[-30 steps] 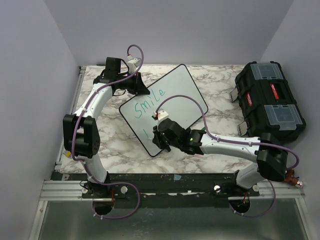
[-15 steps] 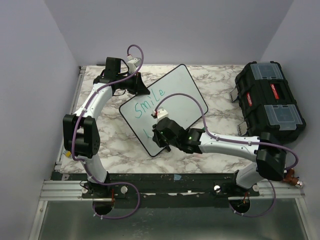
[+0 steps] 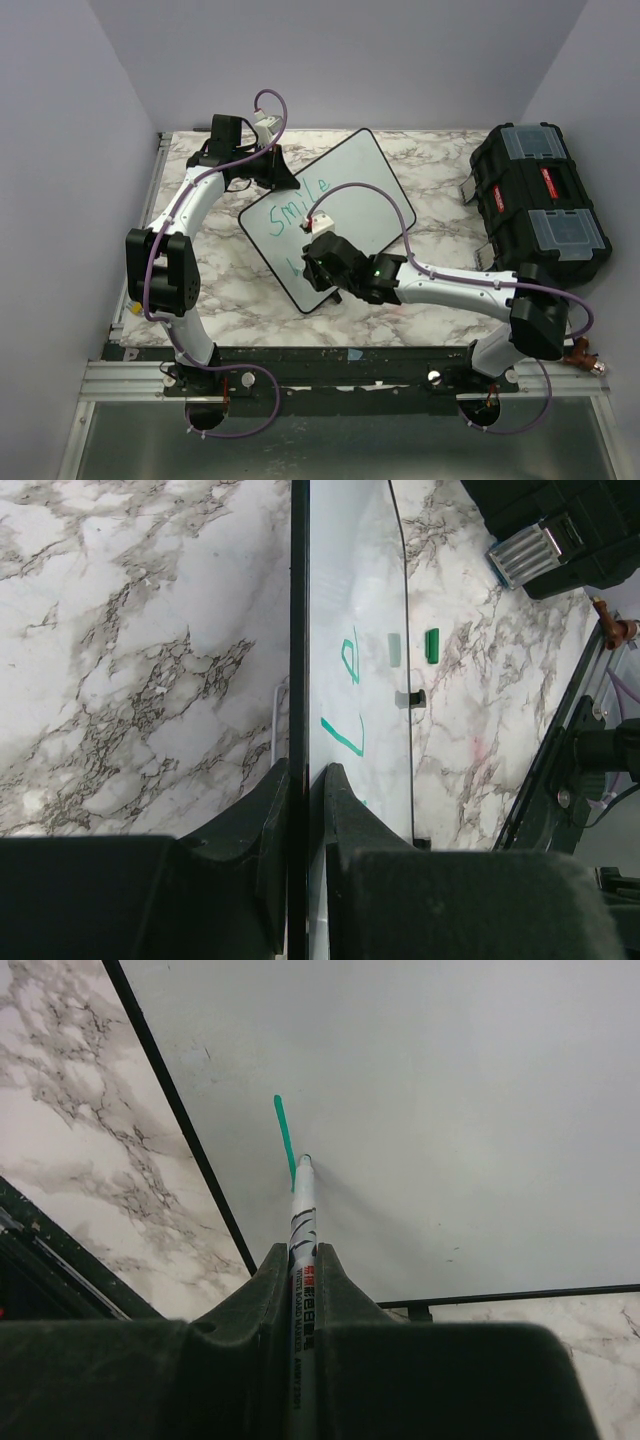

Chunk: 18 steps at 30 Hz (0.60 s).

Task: Write a sentence on the whiteboard

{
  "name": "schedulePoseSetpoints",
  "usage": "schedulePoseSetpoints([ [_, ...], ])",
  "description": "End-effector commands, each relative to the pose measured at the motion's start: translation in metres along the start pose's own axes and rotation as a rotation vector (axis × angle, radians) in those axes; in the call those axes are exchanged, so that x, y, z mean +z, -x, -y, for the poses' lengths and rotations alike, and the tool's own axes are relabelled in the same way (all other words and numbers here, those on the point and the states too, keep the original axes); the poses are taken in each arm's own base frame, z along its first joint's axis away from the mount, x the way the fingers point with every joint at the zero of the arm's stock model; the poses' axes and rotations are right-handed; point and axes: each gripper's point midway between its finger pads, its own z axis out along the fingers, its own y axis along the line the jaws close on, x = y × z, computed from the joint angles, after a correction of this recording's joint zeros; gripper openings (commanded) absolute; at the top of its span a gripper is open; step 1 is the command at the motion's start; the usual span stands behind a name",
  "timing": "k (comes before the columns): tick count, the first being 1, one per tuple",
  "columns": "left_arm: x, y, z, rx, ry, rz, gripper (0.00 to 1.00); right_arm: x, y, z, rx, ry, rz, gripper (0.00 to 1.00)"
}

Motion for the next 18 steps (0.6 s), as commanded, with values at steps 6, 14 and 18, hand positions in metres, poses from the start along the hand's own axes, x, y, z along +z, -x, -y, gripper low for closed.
schedulePoseSetpoints([
  [6, 0.004, -0.001, -0.007, 0.115, 0.027, -0.008, 0.0, 0.008, 0.013, -0.002, -0.012, -0.025, 0.021, 0.01],
  [14, 0.004, -0.001, -0.008, 0.115, 0.027, -0.009, 0.0, 0.008, 0.01, -0.008, -0.011, 0.01, 0.007, 0.01],
  [18, 0.004, -0.001, -0.007, 0.115, 0.027, -0.008, 0.0, 0.006, 0.009, -0.007, -0.006, 0.008, 0.008, 0.01],
])
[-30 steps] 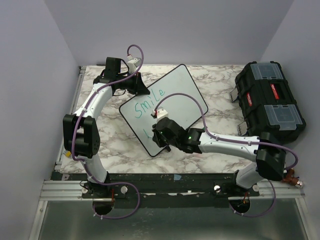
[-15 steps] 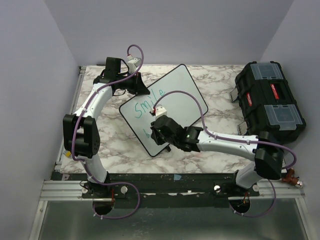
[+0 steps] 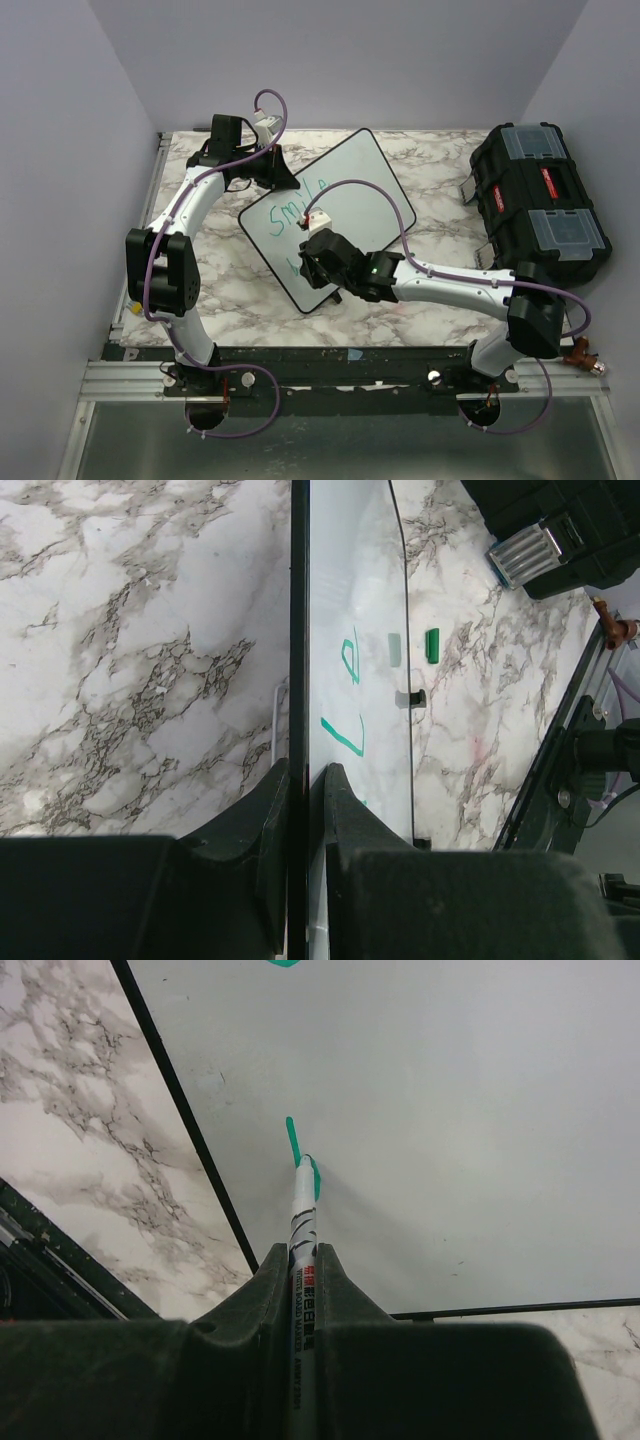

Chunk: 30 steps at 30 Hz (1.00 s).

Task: Write a sentence on the whiteboard

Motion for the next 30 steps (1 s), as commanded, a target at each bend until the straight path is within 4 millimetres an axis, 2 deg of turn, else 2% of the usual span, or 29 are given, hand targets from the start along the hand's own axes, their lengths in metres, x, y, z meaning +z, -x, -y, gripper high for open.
schedulePoseSetpoints([
  [1, 0.004, -0.001, -0.008, 0.114, 0.027, -0.009, 0.0, 0.003, -0.001, -0.002, -0.004, 0.006, -0.004, 0.01],
  [8, 0.004, -0.001, -0.007, 0.114, 0.027, -0.009, 0.0, -0.005, 0.01, -0.004, -0.014, 0.023, 0.027, 0.01],
  [16, 0.004, -0.002, -0.007, 0.113, 0.027, -0.01, 0.0, -0.023, 0.038, -0.008, -0.023, 0.051, 0.109, 0.01],
  [22, 0.004, -0.002, -0.008, 0.111, 0.032, -0.011, 0.0, -0.041, 0.06, -0.002, -0.033, 0.045, 0.207, 0.01],
  [26, 0.004, -0.002, -0.009, 0.112, 0.034, -0.011, 0.0, -0.041, 0.061, 0.008, -0.057, -0.004, 0.219, 0.01],
  [30, 0.004, -0.002, -0.009, 0.111, 0.035, -0.012, 0.0, -0.035, 0.046, 0.014, -0.054, -0.031, 0.181, 0.01],
])
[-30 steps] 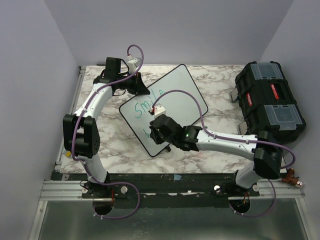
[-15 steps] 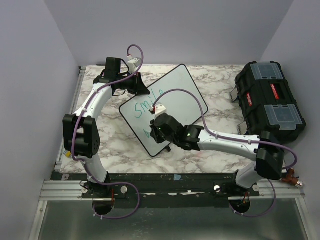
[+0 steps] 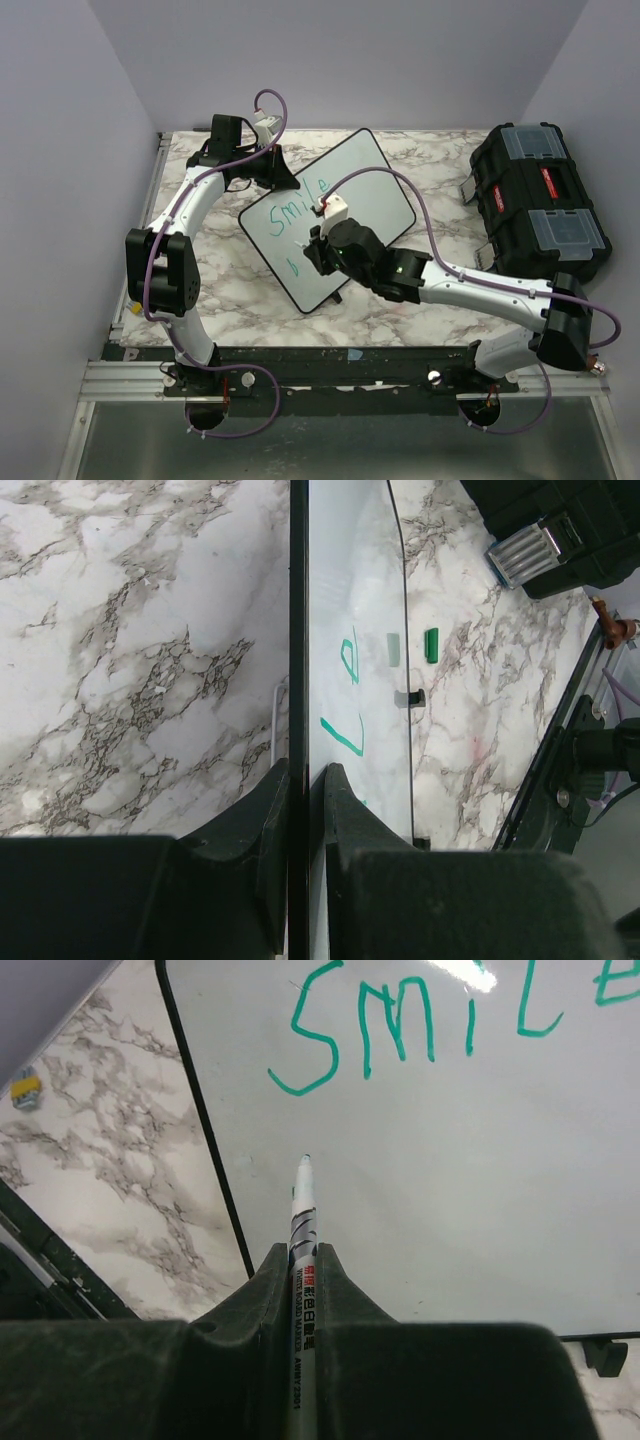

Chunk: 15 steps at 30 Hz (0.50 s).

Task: Write a sentence on the whiteboard

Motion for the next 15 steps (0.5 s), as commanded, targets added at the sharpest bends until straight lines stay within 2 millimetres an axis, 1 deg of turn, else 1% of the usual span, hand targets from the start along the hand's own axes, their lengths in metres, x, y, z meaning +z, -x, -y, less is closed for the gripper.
schedulePoseSetpoints([
  [1, 0.005, -0.002, -0.01, 0.111, 0.035, -0.012, 0.0, 0.005, -0.023, 0.014, -0.022, -0.058, -0.039, 0.01],
  [6, 0.005, -0.001, -0.009, 0.11, 0.034, -0.011, 0.0, 0.01, -0.053, 0.012, -0.036, -0.033, -0.12, 0.01],
  [8, 0.005, -0.001, -0.009, 0.109, 0.031, -0.011, 0.0, 0.012, -0.06, 0.012, -0.045, -0.03, -0.148, 0.01],
  [15, 0.006, -0.002, -0.01, 0.108, 0.033, -0.012, 0.0, 0.019, -0.072, 0.009, -0.061, -0.017, -0.186, 0.01],
])
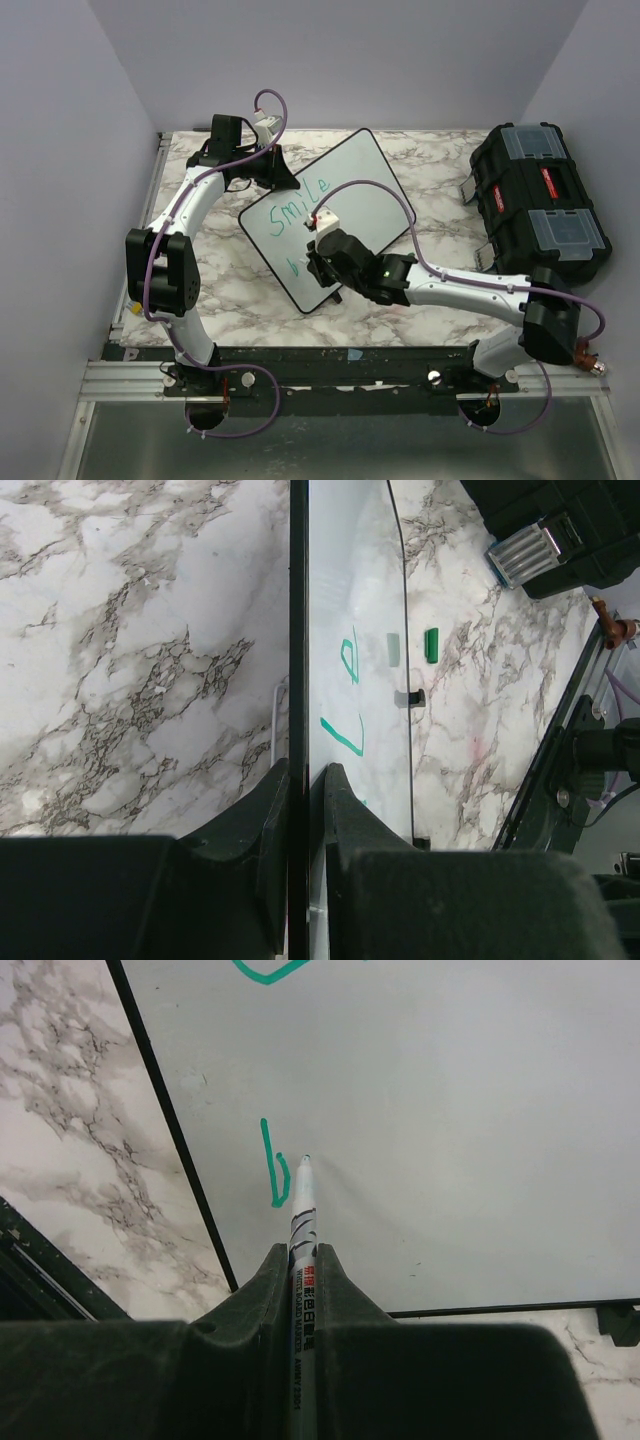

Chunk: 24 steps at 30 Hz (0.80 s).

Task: Write a sentence on the whiteboard

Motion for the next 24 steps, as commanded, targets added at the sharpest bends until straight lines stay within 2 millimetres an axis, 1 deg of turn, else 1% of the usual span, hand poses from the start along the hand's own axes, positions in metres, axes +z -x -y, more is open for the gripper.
schedulePoseSetpoints([
  [1, 0.005, -0.002, -0.01, 0.107, 0.033, -0.013, 0.0, 0.008, -0.014, -0.003, -0.02, 0.013, -0.048, 0.01],
  [6, 0.005, -0.001, -0.01, 0.11, 0.035, -0.012, 0.0, 0.012, -0.02, -0.006, -0.013, 0.024, -0.066, 0.01],
  [13, 0.006, -0.001, -0.011, 0.108, 0.037, -0.012, 0.0, 0.016, -0.028, -0.005, -0.011, 0.017, -0.086, 0.01],
  [24, 0.005, -0.001, -0.01, 0.107, 0.037, -0.013, 0.0, 0.014, -0.034, 0.009, -0.012, -0.048, -0.094, 0.01],
])
